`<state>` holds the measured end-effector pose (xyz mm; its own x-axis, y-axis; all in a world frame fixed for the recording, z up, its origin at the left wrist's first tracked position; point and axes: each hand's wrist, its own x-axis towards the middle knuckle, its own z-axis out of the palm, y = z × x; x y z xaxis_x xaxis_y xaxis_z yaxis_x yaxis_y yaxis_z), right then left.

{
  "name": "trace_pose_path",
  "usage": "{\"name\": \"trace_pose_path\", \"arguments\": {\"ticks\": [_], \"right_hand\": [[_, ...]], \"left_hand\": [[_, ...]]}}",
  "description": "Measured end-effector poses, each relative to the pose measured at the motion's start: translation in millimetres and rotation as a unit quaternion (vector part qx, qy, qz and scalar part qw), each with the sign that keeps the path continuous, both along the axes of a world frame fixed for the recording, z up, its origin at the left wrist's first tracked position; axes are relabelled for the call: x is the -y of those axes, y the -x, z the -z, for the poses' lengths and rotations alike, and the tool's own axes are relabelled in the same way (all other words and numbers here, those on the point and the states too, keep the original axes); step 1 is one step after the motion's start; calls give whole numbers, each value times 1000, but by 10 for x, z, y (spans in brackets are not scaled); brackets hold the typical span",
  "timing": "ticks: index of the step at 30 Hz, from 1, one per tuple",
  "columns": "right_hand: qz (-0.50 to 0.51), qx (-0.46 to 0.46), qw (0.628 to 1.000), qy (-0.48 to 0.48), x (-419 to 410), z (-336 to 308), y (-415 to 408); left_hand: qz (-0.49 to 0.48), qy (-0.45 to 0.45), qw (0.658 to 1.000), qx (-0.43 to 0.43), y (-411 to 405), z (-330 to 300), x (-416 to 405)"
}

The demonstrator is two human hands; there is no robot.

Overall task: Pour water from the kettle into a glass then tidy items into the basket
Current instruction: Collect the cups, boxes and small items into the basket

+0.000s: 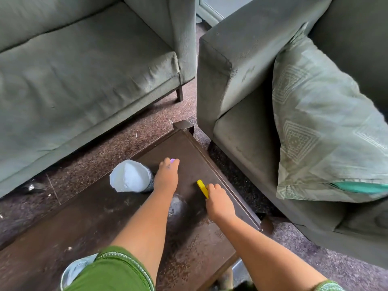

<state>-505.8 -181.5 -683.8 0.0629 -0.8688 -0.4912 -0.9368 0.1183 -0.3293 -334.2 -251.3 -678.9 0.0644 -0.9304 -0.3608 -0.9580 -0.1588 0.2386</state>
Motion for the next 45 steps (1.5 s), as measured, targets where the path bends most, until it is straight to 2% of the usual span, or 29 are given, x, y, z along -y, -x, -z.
{"name": "trace_pose_path", "arguments": {"ticks": [6, 13, 16, 21, 29, 34, 36, 39, 42, 45], "right_hand": [[37, 16, 999, 8, 123, -252, 14], [79, 95, 992, 22, 42, -1200, -48], [22, 102, 994, 35, -85, -1701, -174], [-86, 122, 987, 60, -418, -2391, -614], [-232, 119, 962, 76, -1107, -2972, -1589], [-325, 99, 935, 98, -1858, -3160, -2403], [-354, 106, 923, 103, -2290, -3225, -2777], [-404, 109, 902, 103, -2931, -3327, -3339], [-410, 139, 897, 91, -3518, -3394, -3835], [-427, 141, 890, 71, -4047, -3403, -4246]], "left_hand": [[-14, 6, 1000, -15, 90, -278, -167], [-44, 62, 996, -56, 187, -1363, -634], [-82, 111, 988, -72, 93, -1870, -936], [-192, 143, 970, -43, -290, -2597, -1593], [-367, 187, 910, -51, -1177, -2935, -2990], [-445, 225, 862, -90, -1735, -3117, -4147], [-463, 209, 860, -46, -2011, -3220, -4762], [-457, 221, 859, 65, -2493, -3321, -5690], [-462, 195, 852, 148, -2940, -3415, -6453], [-486, 181, 840, 157, -3271, -3514, -6962]]}}
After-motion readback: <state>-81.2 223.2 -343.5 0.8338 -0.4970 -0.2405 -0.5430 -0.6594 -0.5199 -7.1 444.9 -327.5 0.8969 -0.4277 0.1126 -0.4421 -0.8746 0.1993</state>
